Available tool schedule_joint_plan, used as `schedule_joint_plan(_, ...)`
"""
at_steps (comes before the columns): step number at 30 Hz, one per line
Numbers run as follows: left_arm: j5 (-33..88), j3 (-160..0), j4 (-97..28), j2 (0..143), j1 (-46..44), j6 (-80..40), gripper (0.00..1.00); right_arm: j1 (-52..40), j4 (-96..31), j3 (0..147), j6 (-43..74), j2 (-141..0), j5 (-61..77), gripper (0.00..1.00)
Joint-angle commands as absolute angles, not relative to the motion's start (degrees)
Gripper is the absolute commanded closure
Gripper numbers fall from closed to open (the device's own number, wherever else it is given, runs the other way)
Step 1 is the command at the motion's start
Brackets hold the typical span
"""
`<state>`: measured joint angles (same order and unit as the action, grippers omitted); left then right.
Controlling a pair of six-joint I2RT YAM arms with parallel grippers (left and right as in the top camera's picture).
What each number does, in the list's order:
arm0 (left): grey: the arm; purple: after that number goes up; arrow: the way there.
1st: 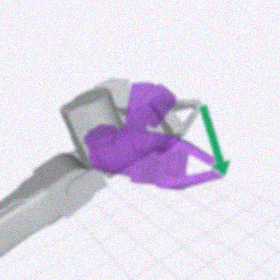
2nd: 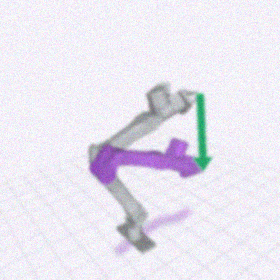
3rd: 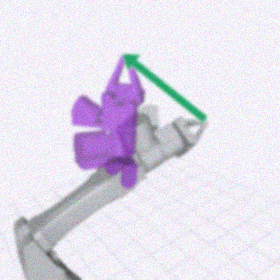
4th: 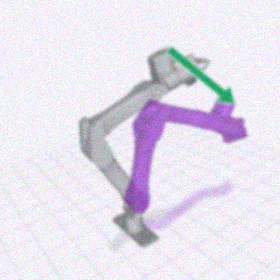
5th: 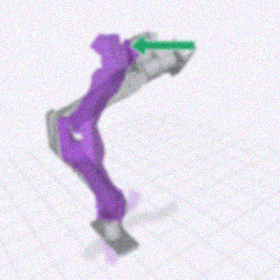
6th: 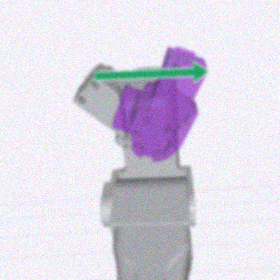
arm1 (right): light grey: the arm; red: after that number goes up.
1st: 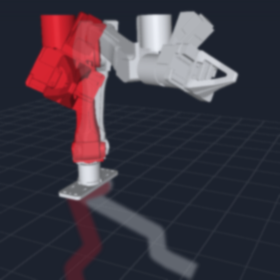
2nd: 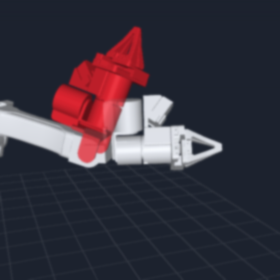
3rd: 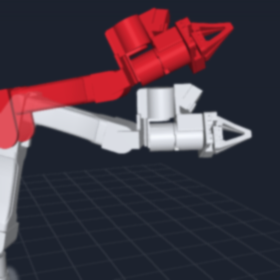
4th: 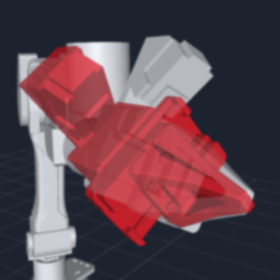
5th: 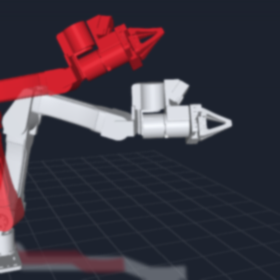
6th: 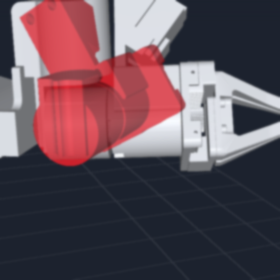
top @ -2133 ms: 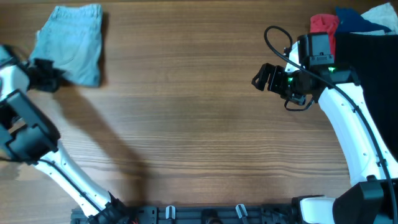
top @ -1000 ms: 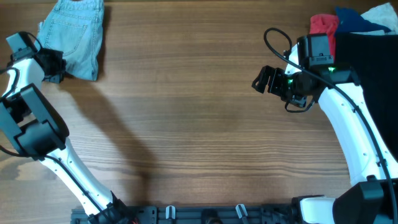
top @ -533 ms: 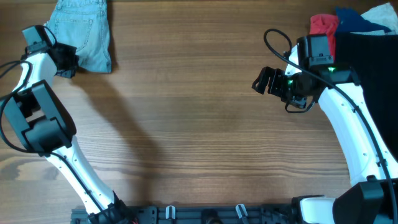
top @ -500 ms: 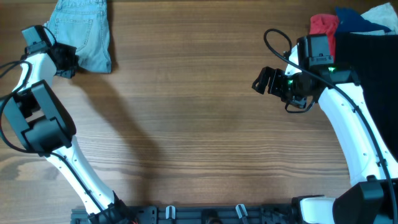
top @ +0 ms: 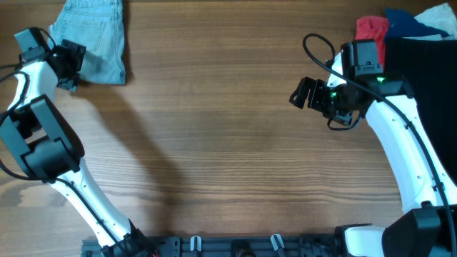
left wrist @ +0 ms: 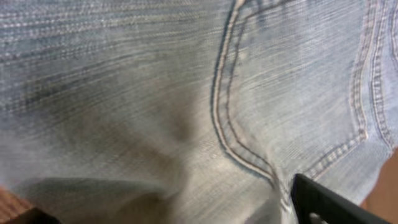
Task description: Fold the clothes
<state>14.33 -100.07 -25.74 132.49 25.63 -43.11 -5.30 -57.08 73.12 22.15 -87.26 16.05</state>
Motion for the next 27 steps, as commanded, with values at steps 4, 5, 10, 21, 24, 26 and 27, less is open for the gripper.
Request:
schedule_joint_plan(4, 13.02, -98.1, -32.69, 125.38, 26.52, -38.92, 0.0, -4.91, -57.04, 73.54, 20.99, -87.2, 16.36, 0.0)
schedule_joint_plan(5, 13.02, -98.1, -35.03, 122.93, 26.55, -38.92, 0.0, -4.91, -57.06, 73.54, 20.99, -87.2, 16.36, 0.01)
schedule_joint_plan(10, 15.79, -98.1, -48.12, 108.47, 26.52, -34.04, 0.0, -4.91, -58.15, 76.88, 19.38, -85.3, 16.08, 0.0)
schedule_joint_plan(21, 25.91, -96.36, -66.85, 74.52, 14.92, -12.34, 0.0, -4.91, -67.99, 79.79, 19.79, -53.12, 5.93, 0.01)
schedule_joint_plan(24, 25.91, -88.33, -66.22, 66.48, 8.64, -12.36, 0.0, -4.91, -70.17, 77.73, 21.67, -43.68, 5.72, 0.0)
schedule_joint_plan(26, 25.93, -78.46, -61.45, 60.6, 4.91, -12.93, 0.0, -4.91, -69.82, 73.23, 25.82, -37.1, 0.58, 0.01)
schedule_joint_plan(27, 25.93, -71.31, -55.66, 56.73, 2.98, -13.74, 0.0, -4.91, -69.3, 71.13, 27.9, -34.87, -2.57, 0.0)
